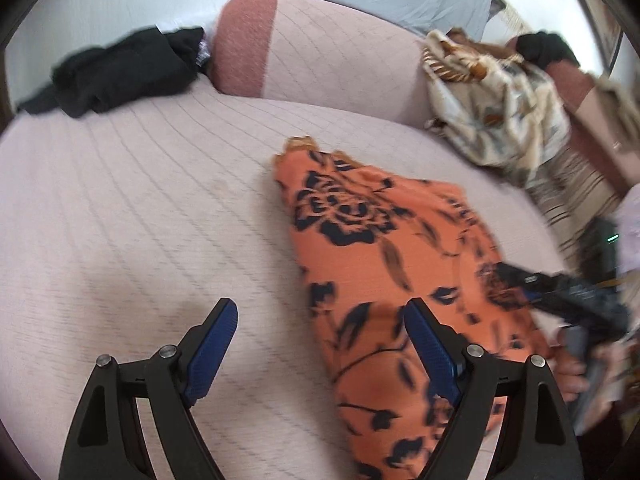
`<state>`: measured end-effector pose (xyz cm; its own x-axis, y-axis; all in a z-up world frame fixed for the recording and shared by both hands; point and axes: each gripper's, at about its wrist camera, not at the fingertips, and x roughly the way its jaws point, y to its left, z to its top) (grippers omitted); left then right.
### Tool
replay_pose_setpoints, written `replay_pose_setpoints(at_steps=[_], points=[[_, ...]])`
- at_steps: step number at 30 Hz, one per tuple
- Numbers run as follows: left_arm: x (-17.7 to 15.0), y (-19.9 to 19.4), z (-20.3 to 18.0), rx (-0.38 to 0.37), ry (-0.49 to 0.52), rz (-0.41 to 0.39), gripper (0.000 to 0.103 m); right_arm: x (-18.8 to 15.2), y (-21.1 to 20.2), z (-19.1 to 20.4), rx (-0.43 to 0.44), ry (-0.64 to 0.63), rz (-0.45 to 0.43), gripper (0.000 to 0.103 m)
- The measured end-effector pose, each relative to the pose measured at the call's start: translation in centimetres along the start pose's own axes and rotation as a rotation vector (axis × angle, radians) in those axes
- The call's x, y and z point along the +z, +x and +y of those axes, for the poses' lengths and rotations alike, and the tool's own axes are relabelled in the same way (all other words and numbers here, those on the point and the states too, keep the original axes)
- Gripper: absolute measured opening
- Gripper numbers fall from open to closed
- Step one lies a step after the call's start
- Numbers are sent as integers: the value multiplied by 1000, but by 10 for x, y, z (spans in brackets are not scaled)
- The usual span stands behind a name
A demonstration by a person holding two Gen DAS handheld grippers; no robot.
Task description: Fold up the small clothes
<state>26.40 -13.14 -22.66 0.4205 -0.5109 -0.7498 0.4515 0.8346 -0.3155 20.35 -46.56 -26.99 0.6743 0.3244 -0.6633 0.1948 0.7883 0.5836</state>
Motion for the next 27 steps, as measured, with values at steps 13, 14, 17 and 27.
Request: replay_pose_setpoints(at_steps=[13, 14, 17, 27], points=[[-13, 43, -32, -113, 39, 127, 78, -8, 28, -12, 167, 79, 78, 70], [-13, 41, -33, -103, 42, 115, 66, -10, 29, -7, 168, 73, 77, 66], [-11, 35, -34, -89, 38, 81, 46, -15, 24, 8, 159, 56, 37, 49], [-6, -20, -23, -55, 33, -26, 39, -21, -19, 72, 115, -84, -119, 35]])
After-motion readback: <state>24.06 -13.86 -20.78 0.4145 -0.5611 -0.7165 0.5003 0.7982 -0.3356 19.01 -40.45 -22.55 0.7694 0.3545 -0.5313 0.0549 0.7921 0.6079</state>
